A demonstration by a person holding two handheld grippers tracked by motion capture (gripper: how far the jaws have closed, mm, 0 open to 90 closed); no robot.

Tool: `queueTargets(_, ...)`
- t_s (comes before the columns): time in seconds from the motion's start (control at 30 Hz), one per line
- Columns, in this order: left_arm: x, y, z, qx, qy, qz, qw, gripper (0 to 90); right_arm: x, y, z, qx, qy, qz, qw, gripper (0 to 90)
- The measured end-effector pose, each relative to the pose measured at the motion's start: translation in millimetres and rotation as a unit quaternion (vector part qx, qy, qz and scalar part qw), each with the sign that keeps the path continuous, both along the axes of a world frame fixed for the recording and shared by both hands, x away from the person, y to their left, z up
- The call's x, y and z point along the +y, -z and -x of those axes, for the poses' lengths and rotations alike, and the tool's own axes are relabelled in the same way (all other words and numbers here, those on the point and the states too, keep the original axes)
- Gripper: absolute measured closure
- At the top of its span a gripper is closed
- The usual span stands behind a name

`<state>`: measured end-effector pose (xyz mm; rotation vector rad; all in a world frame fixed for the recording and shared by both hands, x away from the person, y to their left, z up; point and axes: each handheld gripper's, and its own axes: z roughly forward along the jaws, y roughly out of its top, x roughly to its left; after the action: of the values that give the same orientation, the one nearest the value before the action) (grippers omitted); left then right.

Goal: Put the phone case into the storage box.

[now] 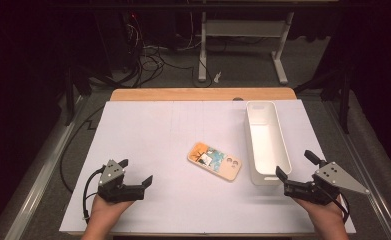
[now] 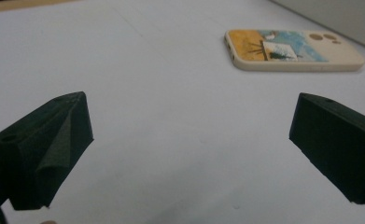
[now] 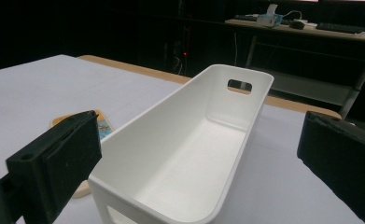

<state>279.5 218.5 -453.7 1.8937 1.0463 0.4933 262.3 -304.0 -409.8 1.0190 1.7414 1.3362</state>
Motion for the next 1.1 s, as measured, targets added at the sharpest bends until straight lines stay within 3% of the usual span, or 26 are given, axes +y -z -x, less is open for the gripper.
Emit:
queueTargets(0.07, 1.3, 3.7, -3.5, 0.026, -0.002, -0.006, 0.9996, 0.8, -0.5, -0.1, 0.3, 0.000, 0.001, -0.002, 1.0000, 0.3)
queueTargets(0.13, 2.5, 4.8, -4.8, 0.035, -0.002, -0.006, 0.9994, 0.8, -0.5, -0.1, 0.5, 0.001, 0.001, -0.001, 1.0000, 0.2)
queueTargets(0.17, 4.6, 7.4, -7.6, 0.058, 0.000, -0.002, 0.9983, 0.8, -0.5, -0.1, 0.6, 0.002, 0.001, -0.001, 1.0000, 0.3)
queueTargets(0.23, 5.2, 8.9, -8.3, 0.063, -0.002, -0.004, 0.9980, 0.8, -0.4, -0.1, 0.5, 0.002, 0.001, -0.002, 1.0000, 0.2)
queueTargets(0.33, 8.6, 12.5, -10.6, 0.094, 0.003, -0.006, 0.9956, 4.4, -0.1, 0.0, 1.1, 0.003, 0.000, -0.001, 1.0000, 0.3)
queueTargets(0.47, 10.4, 8.3, -6.3, 0.074, -0.001, 0.001, 0.9973, 15.3, -0.5, 0.4, 1.2, 0.003, -0.002, 0.000, 1.0000, 0.3)
queueTargets(0.53, 10.3, 9.2, -5.8, 0.077, -0.004, -0.001, 0.9970, 19.6, -1.3, 0.5, 1.5, 0.003, -0.002, 0.000, 1.0000, 0.3)
queueTargets(0.6, 9.9, 11.9, -5.0, 0.065, -0.022, -0.015, 0.9975, 23.6, -1.9, 0.5, 1.8, 0.002, -0.002, -0.001, 1.0000, 0.3)
queueTargets(0.73, 9.6, 15.2, -6.5, 0.073, -0.038, -0.021, 0.9964, 31.9, -3.2, 0.8, 1.0, 0.006, 0.002, -0.006, 1.0000, 0.3)
queueTargets(0.77, 9.9, 15.7, -6.7, 0.073, -0.036, -0.019, 0.9965, 31.9, -3.2, 0.8, 1.0, 0.006, 0.002, -0.006, 1.0000, 0.3)
queueTargets(0.83, 8.1, 15.0, -8.1, 0.084, -0.034, -0.022, 0.9957, 39.9, -3.3, 0.5, 0.9, 0.006, 0.002, -0.003, 1.0000, 0.3)
queueTargets(0.9, 7.2, 14.7, -8.7, 0.080, -0.029, -0.018, 0.9962, 46.6, -3.2, 0.4, 1.2, 0.005, 0.002, -0.003, 1.0000, 0.3)
queueTargets(0.93, 6.7, 14.5, -10.0, 0.083, -0.018, -0.004, 0.9964, 46.6, -2.9, 0.6, 1.4, 0.006, 0.001, -0.003, 1.0000, 0.3)
queueTargets(0.97, 4.6, 12.8, -12.1, 0.082, -0.006, 0.011, 0.9965, 52.2, -2.2, 1.5, 1.5, 0.006, -0.001, -0.001, 1.0000, 0.3)
queueTargets(1.1, -0.3, 9.0, -14.9, 0.077, 0.005, 0.022, 0.9968, 67.2, -1.7, 2.6, 1.2, 0.009, -0.004, -0.001, 1.0000, 0.3)
